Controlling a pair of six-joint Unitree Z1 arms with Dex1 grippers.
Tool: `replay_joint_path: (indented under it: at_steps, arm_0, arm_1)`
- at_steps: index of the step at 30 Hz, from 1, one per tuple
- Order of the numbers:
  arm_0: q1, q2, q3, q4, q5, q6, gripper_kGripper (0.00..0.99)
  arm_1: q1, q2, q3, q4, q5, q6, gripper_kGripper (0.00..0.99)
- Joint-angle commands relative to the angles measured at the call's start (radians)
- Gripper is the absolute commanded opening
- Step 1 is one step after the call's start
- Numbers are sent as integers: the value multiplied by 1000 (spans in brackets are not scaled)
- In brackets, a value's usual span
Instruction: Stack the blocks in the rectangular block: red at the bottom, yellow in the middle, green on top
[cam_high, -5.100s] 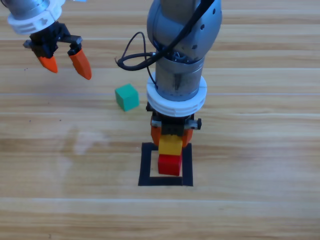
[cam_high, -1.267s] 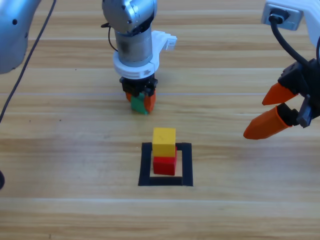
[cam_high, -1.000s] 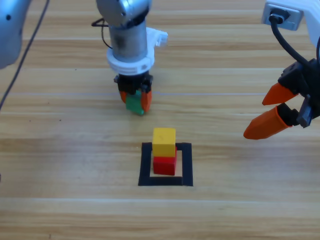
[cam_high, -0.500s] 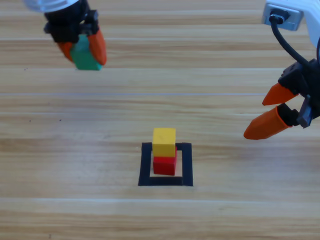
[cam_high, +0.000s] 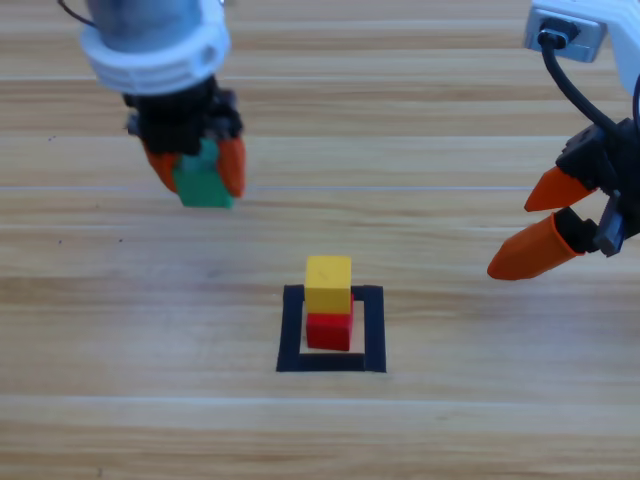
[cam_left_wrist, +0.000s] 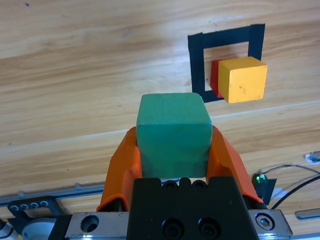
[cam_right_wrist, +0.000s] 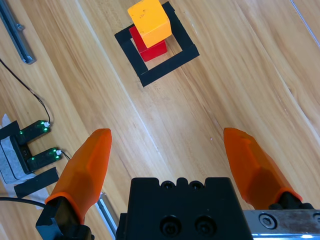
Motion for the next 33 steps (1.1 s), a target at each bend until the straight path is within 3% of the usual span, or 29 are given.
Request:
replay_joint_path:
  at_steps: [1, 33]
  arm_0:
    - [-88, 98, -39, 4, 8, -64, 0]
    - [-171, 301, -191, 4, -9, -160, 0]
  arm_1:
    - [-19, -71, 36, -31, 10, -4, 986]
    - [-19, -67, 36, -30, 18, -4, 986]
